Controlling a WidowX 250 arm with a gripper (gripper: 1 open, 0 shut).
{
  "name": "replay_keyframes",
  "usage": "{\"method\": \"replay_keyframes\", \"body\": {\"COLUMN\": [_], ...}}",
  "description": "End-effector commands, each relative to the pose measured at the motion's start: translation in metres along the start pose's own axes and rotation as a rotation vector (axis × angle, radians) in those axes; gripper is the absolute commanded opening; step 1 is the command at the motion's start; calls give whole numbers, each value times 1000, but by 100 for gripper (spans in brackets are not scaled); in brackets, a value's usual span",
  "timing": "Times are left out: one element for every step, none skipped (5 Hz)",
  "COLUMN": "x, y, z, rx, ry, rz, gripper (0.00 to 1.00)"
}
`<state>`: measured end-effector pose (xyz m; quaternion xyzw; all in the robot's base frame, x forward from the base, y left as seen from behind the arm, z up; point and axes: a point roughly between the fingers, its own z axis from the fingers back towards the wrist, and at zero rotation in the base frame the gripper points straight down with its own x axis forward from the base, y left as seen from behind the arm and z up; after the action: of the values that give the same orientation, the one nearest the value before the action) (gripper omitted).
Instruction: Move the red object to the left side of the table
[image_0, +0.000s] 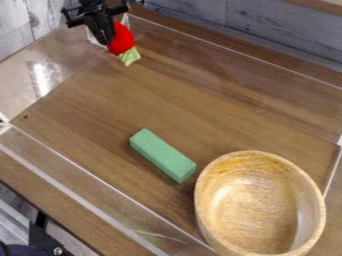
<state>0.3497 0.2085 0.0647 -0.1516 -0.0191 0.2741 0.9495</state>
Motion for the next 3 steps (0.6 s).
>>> {"method": "replay_keyframes", "body": {"x": [11,9,7], "y": [-2,-3,-2], "z": [19,16,11], "rx": [19,18,23], "ry": [-71,-55,-36], "rz": [-12,-4,7], "gripper": [0,0,0]}}
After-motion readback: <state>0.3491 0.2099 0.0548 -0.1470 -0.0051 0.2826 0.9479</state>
